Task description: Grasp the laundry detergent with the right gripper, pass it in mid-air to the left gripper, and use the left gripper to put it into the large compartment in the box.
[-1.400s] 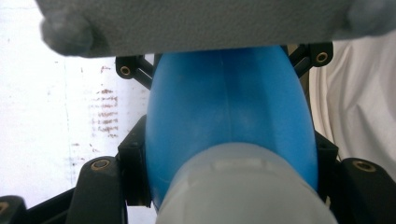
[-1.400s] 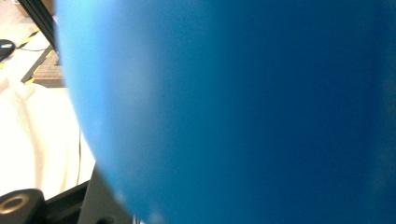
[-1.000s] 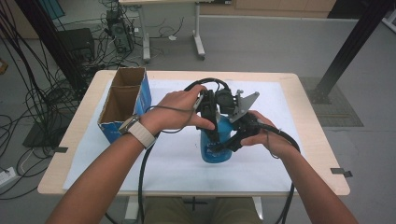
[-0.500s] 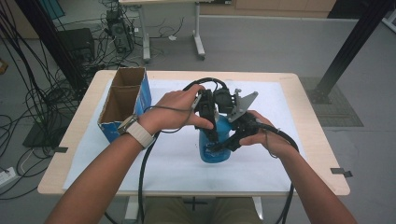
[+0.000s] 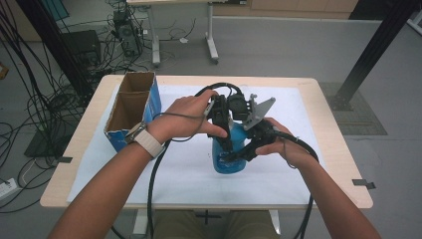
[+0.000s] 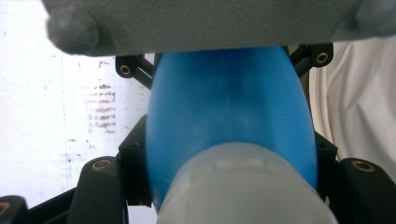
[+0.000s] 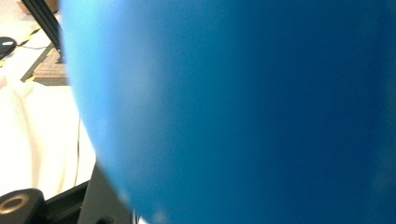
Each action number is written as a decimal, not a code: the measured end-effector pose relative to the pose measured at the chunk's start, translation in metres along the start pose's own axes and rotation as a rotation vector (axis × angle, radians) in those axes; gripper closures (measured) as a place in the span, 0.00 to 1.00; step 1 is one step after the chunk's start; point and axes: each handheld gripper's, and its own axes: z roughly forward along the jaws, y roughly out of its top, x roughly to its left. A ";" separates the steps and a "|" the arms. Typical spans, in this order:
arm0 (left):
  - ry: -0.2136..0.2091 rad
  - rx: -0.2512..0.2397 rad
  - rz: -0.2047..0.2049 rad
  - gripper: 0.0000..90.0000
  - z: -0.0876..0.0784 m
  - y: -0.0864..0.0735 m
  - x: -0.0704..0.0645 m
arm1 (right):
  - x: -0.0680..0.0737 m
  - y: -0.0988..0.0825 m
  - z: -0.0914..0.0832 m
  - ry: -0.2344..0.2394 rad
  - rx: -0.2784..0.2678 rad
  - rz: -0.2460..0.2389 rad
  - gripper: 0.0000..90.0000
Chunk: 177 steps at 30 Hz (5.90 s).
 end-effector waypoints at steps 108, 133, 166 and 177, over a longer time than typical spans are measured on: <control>0.013 -0.017 -0.014 0.42 -0.008 -0.003 -0.003 | 0.001 0.005 0.000 -0.009 -0.024 -0.044 0.48; 0.073 0.007 -0.125 0.42 -0.020 -0.017 0.004 | -0.005 -0.035 -0.058 -0.151 0.220 0.140 0.12; 0.172 0.033 -0.427 0.42 -0.054 -0.033 0.025 | -0.030 -0.055 -0.131 -0.308 0.433 0.238 0.12; 0.200 0.040 -0.538 0.42 -0.063 -0.040 0.037 | -0.037 -0.057 -0.140 -0.320 0.455 0.244 0.13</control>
